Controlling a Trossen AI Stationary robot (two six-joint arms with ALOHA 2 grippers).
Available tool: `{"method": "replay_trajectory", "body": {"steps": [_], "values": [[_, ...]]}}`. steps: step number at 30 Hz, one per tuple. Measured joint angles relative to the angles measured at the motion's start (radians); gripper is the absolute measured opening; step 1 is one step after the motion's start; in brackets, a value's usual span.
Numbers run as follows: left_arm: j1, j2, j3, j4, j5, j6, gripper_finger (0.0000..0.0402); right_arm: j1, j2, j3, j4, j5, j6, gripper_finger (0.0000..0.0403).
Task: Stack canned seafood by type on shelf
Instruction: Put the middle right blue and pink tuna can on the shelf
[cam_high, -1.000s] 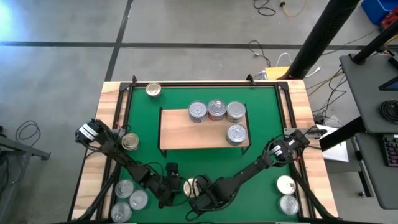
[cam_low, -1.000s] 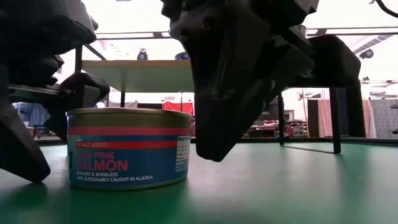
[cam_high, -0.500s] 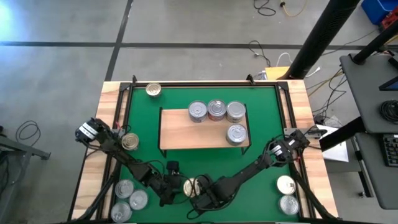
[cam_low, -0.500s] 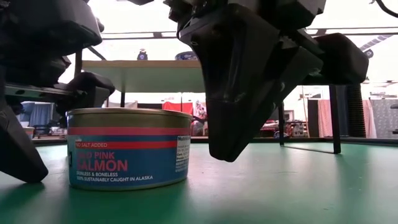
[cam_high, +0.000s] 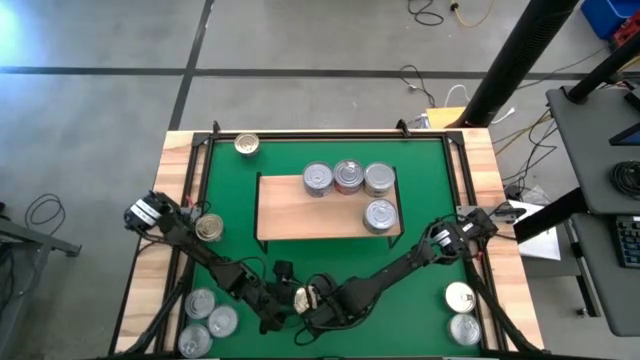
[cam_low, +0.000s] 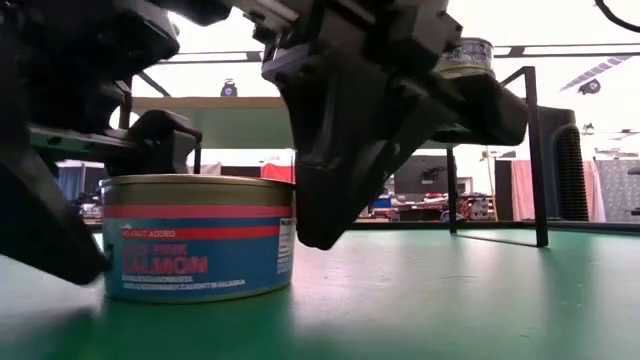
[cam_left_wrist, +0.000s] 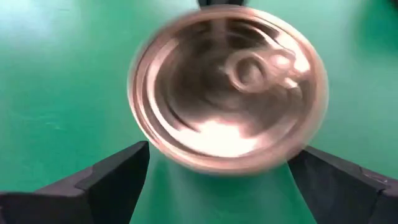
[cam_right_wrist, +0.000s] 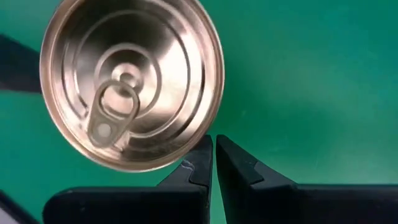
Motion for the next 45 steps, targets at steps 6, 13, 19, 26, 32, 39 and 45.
{"method": "replay_trajectory", "body": {"steps": [6,13,19,26,32,39,45], "values": [[-0.007,0.098,0.093,-0.006,-0.036,0.065,0.0363,-0.018,0.000,-0.001,-0.015,-0.023,-0.030,0.0012],[-0.024,0.182,0.220,-0.064,-0.046,0.050,0.0363,-0.011,-0.002,0.002,-0.033,-0.044,-0.035,0.0012],[-0.025,0.188,0.236,-0.057,-0.041,0.056,0.0363,-0.007,-0.002,0.003,-0.036,-0.050,-0.037,0.0012],[-0.025,0.188,0.239,-0.070,-0.048,0.061,0.0362,-0.005,-0.002,0.006,-0.072,-0.094,-0.076,0.0012],[-0.025,0.189,0.241,-0.067,-0.048,0.069,0.0354,-0.007,-0.004,0.019,-0.118,-0.080,-0.071,0.0012],[-0.034,0.190,0.241,-0.066,-0.032,-0.001,0.0352,0.038,-0.008,0.057,-0.205,-0.122,0.004,0.0012],[-0.031,0.190,0.256,-0.088,0.000,-0.023,0.0389,0.094,-0.008,0.055,-0.276,-0.132,0.203,0.0012]]}}
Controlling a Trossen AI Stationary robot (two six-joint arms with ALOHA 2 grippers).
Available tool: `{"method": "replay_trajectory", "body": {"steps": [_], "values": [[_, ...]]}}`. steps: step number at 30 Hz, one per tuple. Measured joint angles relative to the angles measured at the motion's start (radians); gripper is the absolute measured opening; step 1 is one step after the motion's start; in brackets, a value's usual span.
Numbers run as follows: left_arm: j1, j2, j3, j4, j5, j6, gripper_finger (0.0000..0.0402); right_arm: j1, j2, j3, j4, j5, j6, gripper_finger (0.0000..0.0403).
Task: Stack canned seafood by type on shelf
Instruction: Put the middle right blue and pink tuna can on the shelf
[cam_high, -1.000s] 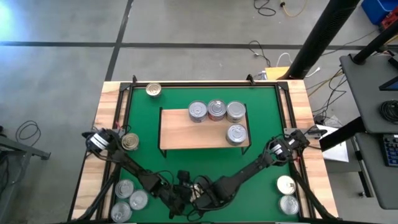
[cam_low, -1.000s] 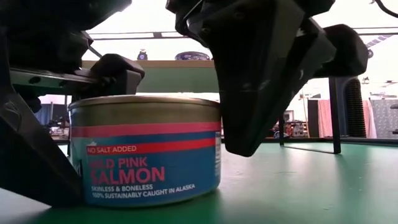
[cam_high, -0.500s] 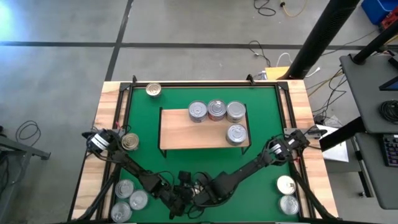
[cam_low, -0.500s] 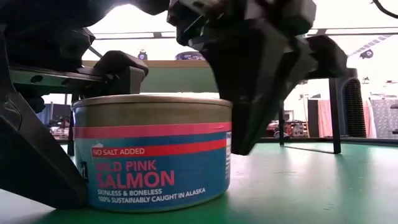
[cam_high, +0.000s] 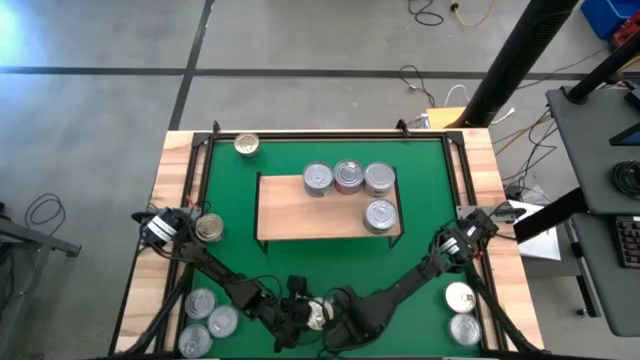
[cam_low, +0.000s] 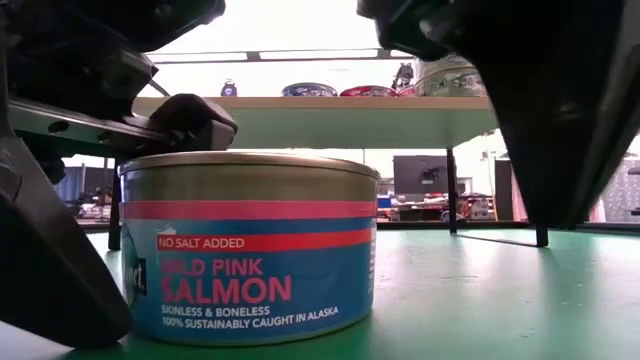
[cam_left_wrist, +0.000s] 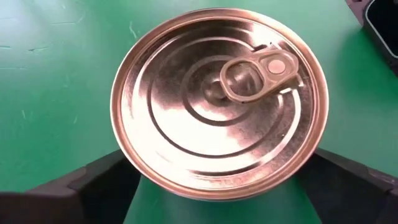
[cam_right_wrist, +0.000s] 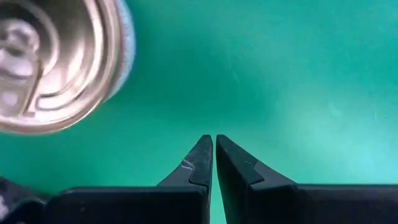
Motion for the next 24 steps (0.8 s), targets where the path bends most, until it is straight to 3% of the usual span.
{"method": "replay_trajectory", "body": {"steps": [5,15,24], "values": [[0.001,0.000,0.014,-0.033,0.000,0.005,0.0395,0.012,0.006,-0.006,0.020,0.045,0.125,0.0012],[-0.001,0.006,0.009,0.073,-0.024,0.067,0.0396,-0.012,0.007,-0.021,0.180,0.127,0.090,0.0012],[-0.001,0.006,0.009,0.169,-0.050,0.091,0.0396,-0.030,0.008,-0.038,0.206,0.190,0.055,0.0012]]}}
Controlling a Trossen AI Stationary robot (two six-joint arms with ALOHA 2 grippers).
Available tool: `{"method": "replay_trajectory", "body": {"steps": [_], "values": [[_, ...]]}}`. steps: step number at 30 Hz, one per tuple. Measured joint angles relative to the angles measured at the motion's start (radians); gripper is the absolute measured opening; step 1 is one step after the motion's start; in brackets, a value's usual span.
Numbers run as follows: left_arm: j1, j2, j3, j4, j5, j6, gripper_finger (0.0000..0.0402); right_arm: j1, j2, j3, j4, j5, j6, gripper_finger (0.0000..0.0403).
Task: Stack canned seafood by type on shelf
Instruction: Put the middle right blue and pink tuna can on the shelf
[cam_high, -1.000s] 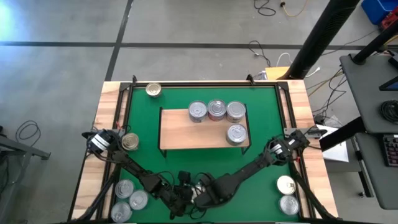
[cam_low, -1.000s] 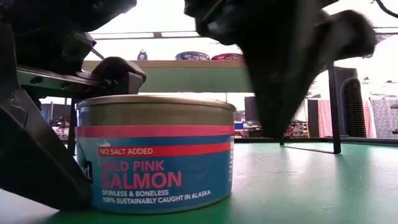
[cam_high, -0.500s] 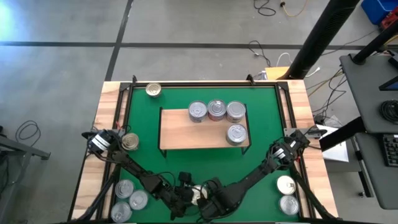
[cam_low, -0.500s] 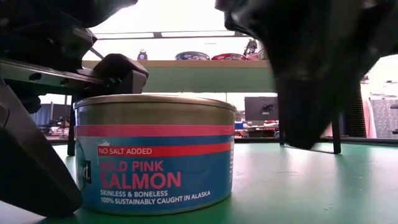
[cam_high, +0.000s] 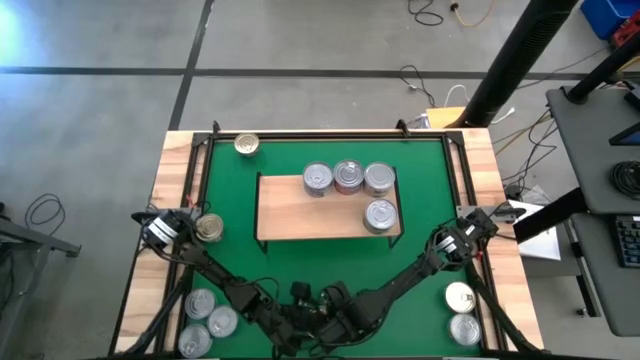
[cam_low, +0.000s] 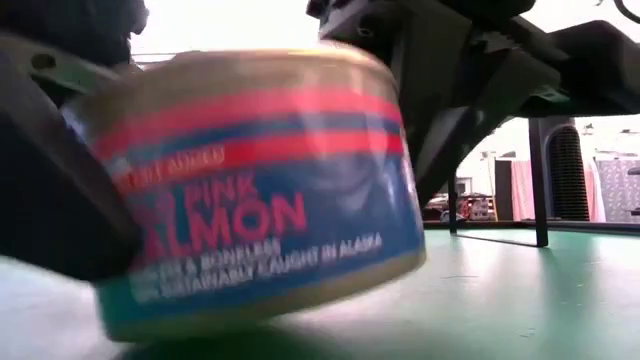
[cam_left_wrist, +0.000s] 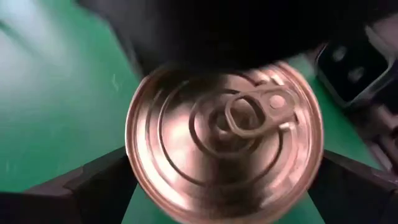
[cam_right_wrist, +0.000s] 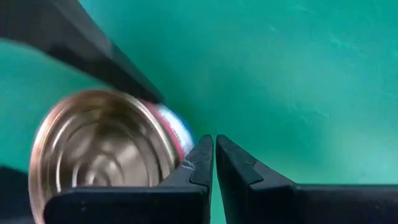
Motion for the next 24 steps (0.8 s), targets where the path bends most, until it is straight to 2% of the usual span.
{"method": "replay_trajectory", "body": {"steps": [7,14,19,24], "values": [[-0.001,0.025,0.003,0.054,-0.003,-0.018,0.0396,-0.003,0.000,-0.002,0.010,0.013,-0.027,0.0012],[-0.004,0.066,0.039,0.060,-0.005,-0.105,0.0391,-0.001,0.001,-0.004,0.002,0.008,-0.028,0.0012],[-0.004,0.066,0.045,0.006,-0.017,-0.140,0.0369,-0.001,0.001,0.006,-0.055,-0.028,-0.014,0.0012],[-0.005,0.047,0.044,-0.080,-0.022,-0.156,0.0367,0.003,-0.012,0.011,-0.115,-0.042,-0.017,0.0012]]}}
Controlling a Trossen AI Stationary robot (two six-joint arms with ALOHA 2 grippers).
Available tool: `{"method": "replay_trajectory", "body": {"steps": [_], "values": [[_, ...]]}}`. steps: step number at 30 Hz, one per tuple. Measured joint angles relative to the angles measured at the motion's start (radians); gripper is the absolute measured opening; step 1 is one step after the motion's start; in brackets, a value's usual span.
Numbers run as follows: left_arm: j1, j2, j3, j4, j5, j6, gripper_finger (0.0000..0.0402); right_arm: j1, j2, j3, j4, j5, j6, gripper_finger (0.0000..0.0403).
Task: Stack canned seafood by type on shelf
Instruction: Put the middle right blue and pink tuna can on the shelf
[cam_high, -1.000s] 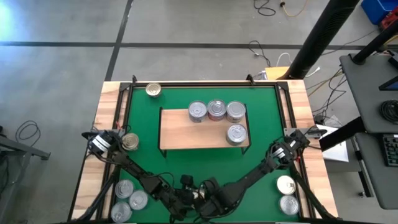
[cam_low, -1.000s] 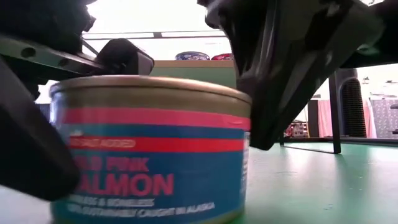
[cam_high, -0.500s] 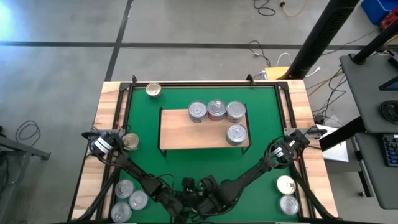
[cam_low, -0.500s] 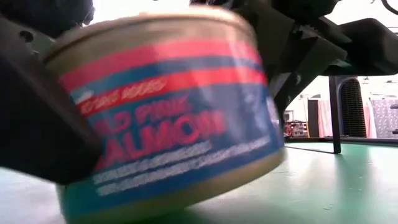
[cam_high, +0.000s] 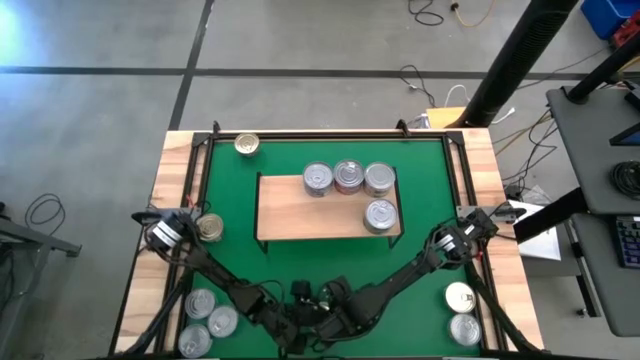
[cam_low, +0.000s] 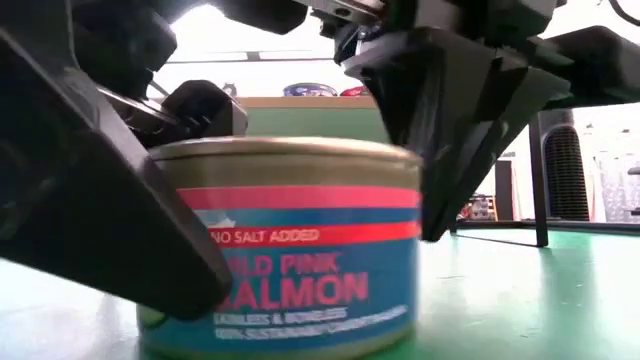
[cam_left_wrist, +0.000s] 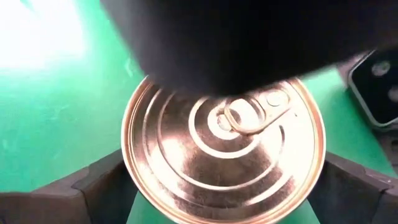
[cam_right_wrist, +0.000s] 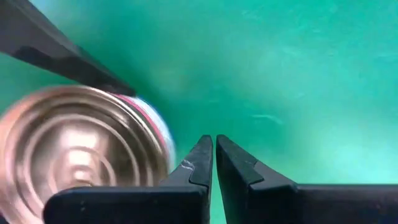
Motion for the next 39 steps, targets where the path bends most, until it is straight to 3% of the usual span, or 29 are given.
{"method": "replay_trajectory", "body": {"steps": [9,21,29,39], "values": [[-0.018,-0.122,0.007,-0.186,0.013,-0.006,0.0367,0.032,-0.124,0.005,-0.067,0.019,-0.152,0.0012],[-0.018,-0.381,0.010,-0.410,-0.088,-0.022,0.0366,0.086,-0.298,0.002,0.045,0.272,-0.482,0.0012],[0.071,-0.539,0.010,-0.521,-0.119,-0.026,0.0367,0.048,-0.332,0.002,0.185,0.289,-0.689,0.0012],[0.210,-0.593,0.010,-0.686,-0.119,-0.069,0.0368,-0.055,-0.335,0.015,0.263,0.301,-0.916,0.0012]]}}
